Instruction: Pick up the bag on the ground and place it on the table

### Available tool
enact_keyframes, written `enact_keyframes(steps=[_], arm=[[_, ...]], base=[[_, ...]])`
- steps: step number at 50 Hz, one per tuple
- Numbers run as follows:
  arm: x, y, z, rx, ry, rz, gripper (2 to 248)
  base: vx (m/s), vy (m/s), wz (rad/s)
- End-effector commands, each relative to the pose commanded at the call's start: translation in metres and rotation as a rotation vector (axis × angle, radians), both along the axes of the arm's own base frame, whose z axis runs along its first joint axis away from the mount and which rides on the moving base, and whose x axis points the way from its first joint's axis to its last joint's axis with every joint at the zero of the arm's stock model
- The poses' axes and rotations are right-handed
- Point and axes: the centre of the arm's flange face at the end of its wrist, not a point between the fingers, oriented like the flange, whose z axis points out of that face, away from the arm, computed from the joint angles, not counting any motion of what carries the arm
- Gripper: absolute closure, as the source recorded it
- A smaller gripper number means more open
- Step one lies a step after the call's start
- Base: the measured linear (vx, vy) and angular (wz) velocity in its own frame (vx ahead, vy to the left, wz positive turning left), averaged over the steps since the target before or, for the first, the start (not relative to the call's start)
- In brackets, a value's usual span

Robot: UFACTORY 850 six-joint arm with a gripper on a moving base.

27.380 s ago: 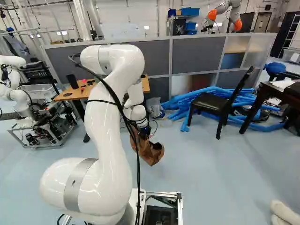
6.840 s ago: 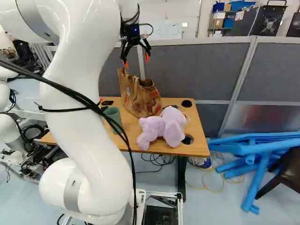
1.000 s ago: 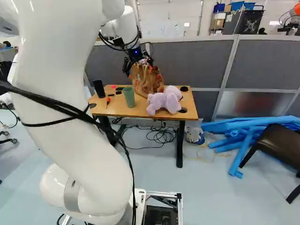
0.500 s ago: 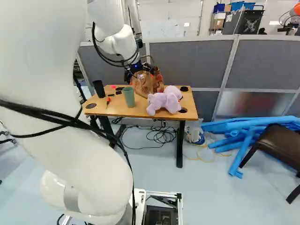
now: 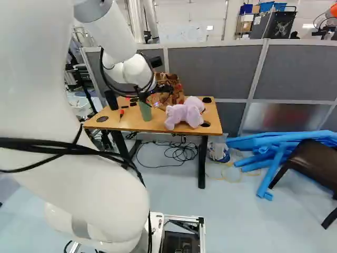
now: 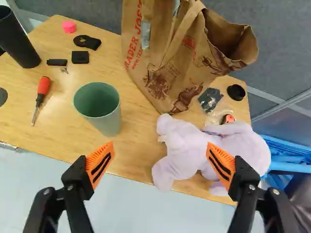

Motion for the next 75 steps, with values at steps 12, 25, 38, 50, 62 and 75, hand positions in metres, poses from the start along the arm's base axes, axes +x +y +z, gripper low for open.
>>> enact_keyframes(steps=[12, 25, 38, 50, 62, 75], arm=[[-0.03, 0.0, -0.028, 0.038, -0.071, -0.031, 3], [-0.062, 0.0, -0.054, 0.077, -0.14, -0.058, 3], [-0.091, 0.001, -0.075, 0.113, -0.199, -0.079, 3], [-0.115, 0.001, -0.091, 0.143, -0.245, -0.093, 3], [-0.136, 0.001, -0.105, 0.169, -0.283, -0.104, 3], [-0.155, 0.001, -0.116, 0.192, -0.317, -0.112, 3]], base=[[0.0, 0.0, 0.0], [0.0, 0.0, 0.0], [0.0, 0.0, 0.0], [0.0, 0.0, 0.0], [0.0, 0.0, 0.0], [0.0, 0.0, 0.0]])
